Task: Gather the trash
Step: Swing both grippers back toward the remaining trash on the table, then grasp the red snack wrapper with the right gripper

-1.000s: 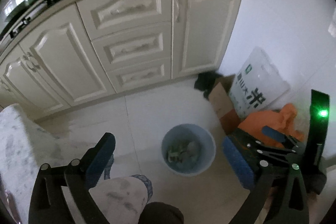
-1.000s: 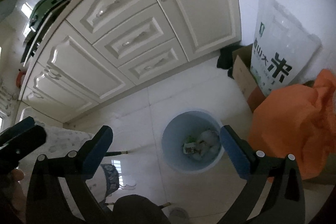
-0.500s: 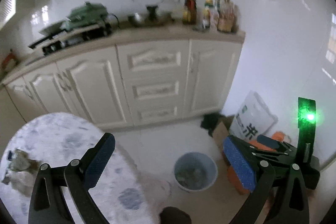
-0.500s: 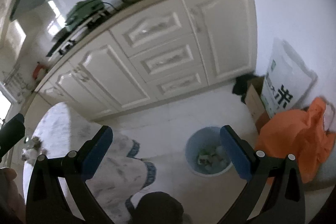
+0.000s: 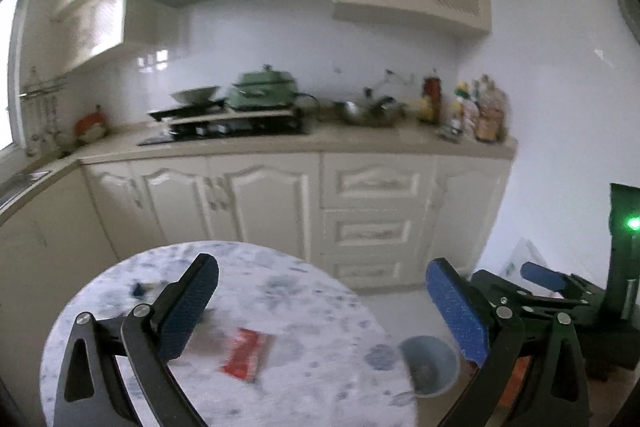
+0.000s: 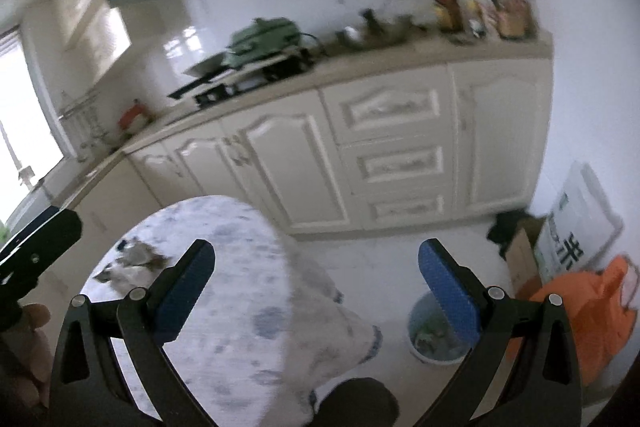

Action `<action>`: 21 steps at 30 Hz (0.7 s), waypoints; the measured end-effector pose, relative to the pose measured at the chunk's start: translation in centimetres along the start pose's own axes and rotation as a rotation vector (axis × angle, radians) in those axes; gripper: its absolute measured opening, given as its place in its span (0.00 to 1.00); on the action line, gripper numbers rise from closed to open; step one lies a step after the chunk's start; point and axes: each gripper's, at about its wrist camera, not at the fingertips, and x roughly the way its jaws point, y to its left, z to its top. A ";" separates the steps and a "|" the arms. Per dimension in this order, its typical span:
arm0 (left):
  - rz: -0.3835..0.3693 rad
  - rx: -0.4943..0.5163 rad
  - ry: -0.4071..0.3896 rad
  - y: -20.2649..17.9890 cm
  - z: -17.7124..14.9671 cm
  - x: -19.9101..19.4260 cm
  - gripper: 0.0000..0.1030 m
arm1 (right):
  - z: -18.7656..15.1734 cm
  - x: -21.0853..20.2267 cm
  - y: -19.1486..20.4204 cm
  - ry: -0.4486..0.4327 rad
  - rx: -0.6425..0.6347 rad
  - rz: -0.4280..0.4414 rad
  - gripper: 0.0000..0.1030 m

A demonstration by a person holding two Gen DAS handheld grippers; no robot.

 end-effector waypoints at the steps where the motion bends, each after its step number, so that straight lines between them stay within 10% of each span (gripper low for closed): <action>1: 0.014 -0.008 -0.010 0.6 -0.5 -1.0 0.99 | 0.0 -0.2 1.2 -0.009 -0.019 0.011 1.00; 21: 0.262 -0.148 -0.148 6.1 -9.5 -14.4 0.99 | -2.6 -3.4 16.5 -0.123 -0.287 0.204 1.00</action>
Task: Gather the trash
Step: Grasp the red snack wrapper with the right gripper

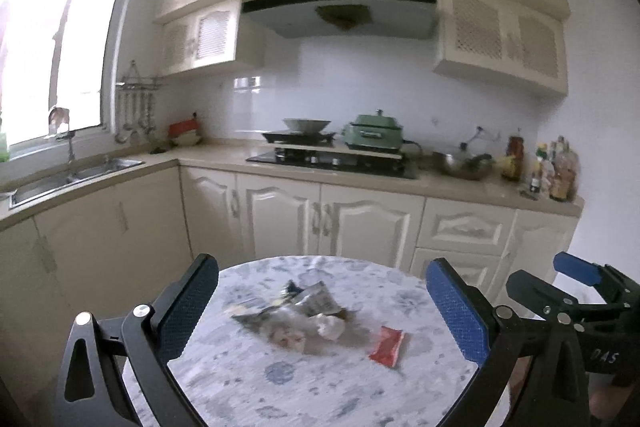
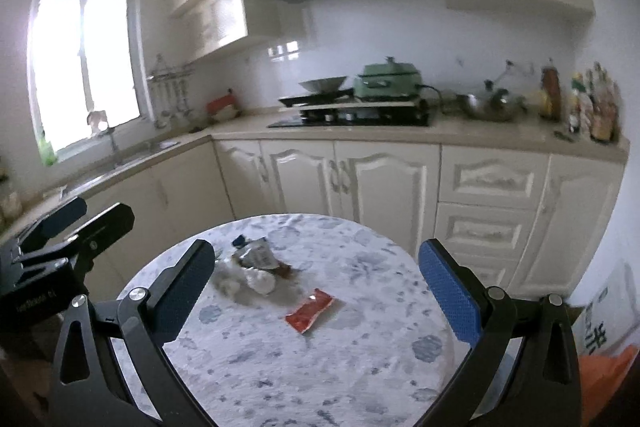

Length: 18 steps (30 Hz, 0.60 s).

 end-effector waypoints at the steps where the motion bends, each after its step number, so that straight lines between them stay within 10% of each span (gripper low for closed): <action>1: 0.008 -0.004 0.001 0.3 -0.2 0.0 0.99 | -0.1 0.1 0.4 0.003 -0.004 0.003 1.00; 18: 0.084 -0.069 0.201 4.3 -0.5 6.1 0.99 | -4.8 9.8 1.1 0.287 0.000 -0.005 0.99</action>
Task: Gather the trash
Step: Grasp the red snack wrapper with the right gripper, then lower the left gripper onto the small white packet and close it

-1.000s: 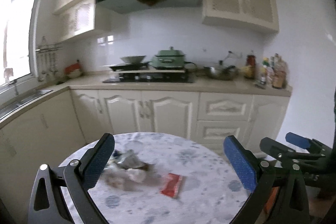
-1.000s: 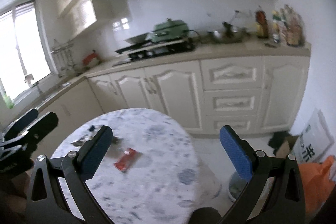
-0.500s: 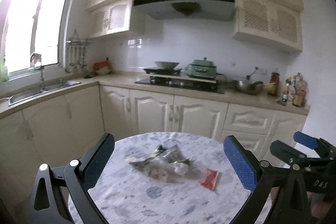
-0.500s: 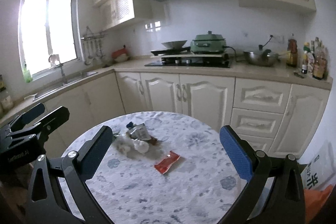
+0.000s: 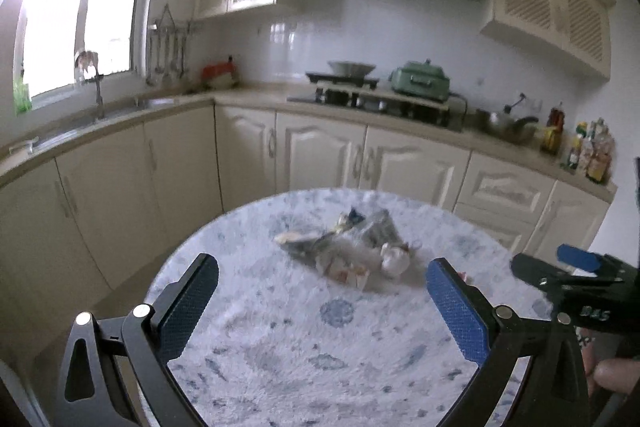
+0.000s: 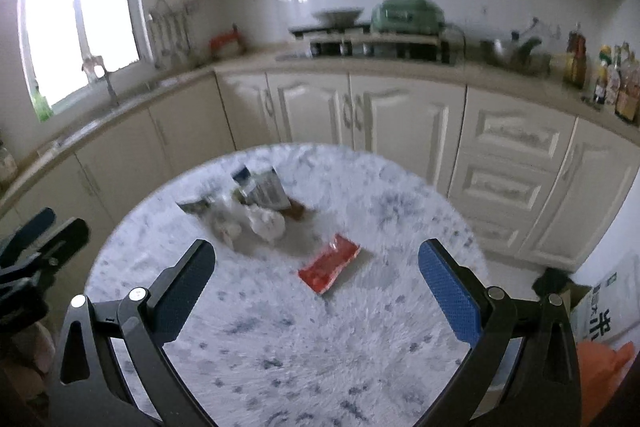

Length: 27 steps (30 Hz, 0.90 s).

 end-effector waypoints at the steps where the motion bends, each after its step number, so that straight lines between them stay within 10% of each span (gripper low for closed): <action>1: -0.005 -0.003 0.016 0.0 0.2 0.9 0.99 | -0.2 1.2 -0.3 0.031 0.011 0.001 0.97; 14: -0.004 -0.005 0.174 0.0 1.1 10.5 0.99 | -1.5 12.9 -0.9 0.238 0.037 -0.046 0.69; 19: -0.006 0.001 0.195 -0.3 2.0 12.8 0.99 | -1.6 13.1 0.1 0.231 -0.069 0.013 0.24; 27: -0.006 0.009 0.225 -1.2 2.7 16.5 0.99 | -1.9 11.9 -1.2 0.214 -0.050 0.085 0.17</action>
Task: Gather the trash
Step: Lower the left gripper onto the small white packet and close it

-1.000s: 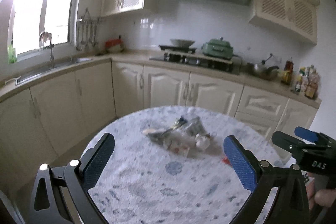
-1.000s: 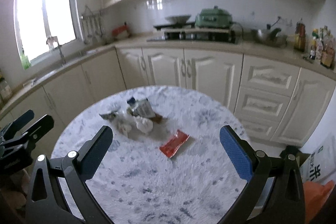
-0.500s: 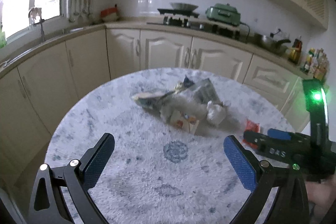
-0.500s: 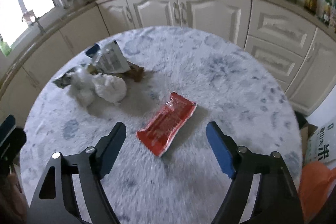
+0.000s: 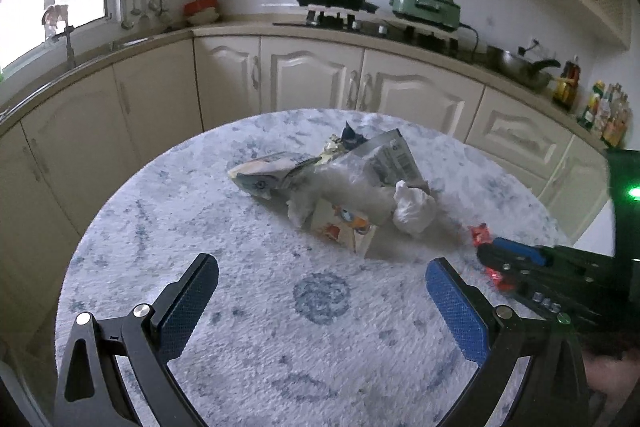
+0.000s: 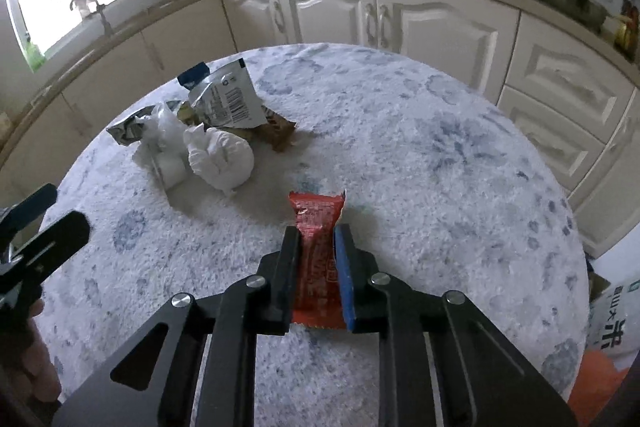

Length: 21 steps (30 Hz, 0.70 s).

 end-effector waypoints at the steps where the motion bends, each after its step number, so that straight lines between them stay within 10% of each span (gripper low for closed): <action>1: 0.004 0.003 0.006 -0.1 0.0 0.4 0.99 | 0.0 -0.2 -0.1 -0.006 0.004 0.008 0.17; 13: 0.026 0.000 0.096 -1.5 3.7 8.1 0.96 | 0.6 0.2 -1.4 -0.015 0.059 0.077 0.17; 18: -0.027 -0.057 0.139 -0.9 4.8 10.8 0.46 | 0.6 0.3 -1.6 -0.013 0.070 0.096 0.17; 21: -0.072 -0.087 0.138 0.2 5.1 11.6 0.35 | 0.6 0.2 -1.5 -0.015 0.065 0.102 0.17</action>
